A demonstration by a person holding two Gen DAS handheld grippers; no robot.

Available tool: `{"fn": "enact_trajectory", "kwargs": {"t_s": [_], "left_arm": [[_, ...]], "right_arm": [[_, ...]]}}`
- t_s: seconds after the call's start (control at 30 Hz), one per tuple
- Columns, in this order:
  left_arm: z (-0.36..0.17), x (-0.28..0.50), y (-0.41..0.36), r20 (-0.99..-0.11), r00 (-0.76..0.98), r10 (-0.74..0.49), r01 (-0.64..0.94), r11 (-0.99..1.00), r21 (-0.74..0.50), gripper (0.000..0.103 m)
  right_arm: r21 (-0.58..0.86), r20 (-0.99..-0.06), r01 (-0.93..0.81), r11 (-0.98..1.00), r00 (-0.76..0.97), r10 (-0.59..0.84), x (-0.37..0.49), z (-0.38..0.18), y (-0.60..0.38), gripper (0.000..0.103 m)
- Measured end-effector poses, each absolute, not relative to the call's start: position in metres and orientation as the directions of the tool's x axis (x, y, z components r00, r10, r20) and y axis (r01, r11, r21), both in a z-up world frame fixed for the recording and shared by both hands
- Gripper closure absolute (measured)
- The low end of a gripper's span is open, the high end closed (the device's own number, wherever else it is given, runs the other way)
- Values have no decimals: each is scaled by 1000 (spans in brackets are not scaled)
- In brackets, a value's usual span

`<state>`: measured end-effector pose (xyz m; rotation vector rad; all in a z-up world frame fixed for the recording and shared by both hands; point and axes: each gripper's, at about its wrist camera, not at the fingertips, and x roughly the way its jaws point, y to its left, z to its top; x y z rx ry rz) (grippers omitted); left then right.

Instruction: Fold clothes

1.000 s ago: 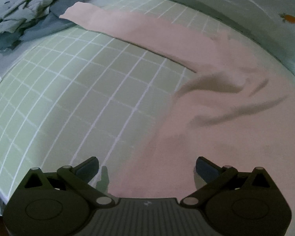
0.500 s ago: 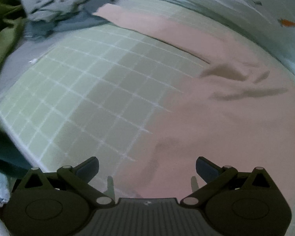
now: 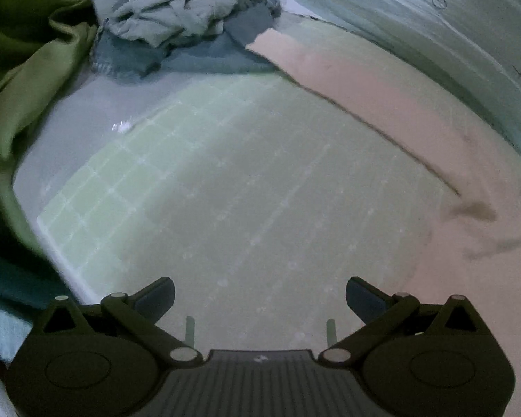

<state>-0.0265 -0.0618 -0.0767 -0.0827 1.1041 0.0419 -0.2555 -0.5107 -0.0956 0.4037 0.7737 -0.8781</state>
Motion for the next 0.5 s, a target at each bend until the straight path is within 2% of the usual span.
{"fn": "enact_trajectory", "kwargs": {"t_s": [0.37, 0.43, 0.5], "left_arm": [[-74, 93, -32, -841, 534, -81, 65, 996, -54, 3], [-76, 118, -24, -827, 554, -101, 88, 994, -63, 10], [-79, 145, -16, -814, 568, -126, 100, 991, -83, 28]], "right_arm": [[6, -771, 799, 601, 386, -506, -161, -109, -440, 0], [24, -785, 826, 563, 365, -501, -150, -115, -438, 0], [-6, -775, 852, 524, 327, -541, -144, -120, -436, 0]]}}
